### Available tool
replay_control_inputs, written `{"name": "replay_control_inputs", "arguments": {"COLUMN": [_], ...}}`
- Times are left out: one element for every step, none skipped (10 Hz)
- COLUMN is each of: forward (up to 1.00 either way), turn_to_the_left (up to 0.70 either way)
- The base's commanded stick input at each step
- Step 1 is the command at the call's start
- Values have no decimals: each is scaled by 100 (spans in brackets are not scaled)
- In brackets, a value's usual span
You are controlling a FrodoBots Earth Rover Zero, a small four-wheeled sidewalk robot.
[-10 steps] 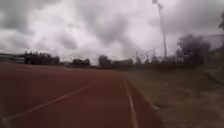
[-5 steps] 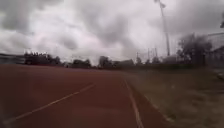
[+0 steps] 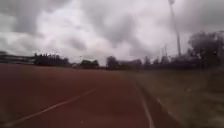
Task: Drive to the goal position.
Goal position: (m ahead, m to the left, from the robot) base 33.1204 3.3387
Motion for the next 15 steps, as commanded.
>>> {"name": "replay_control_inputs", "arguments": {"forward": [70,70,70,70,70,70,70,70,70,70,70,70,70,70,70], "turn_to_the_left": [0,0,0,0,0,0,0,0,0,-15,-32,-26,0,0,0]}}
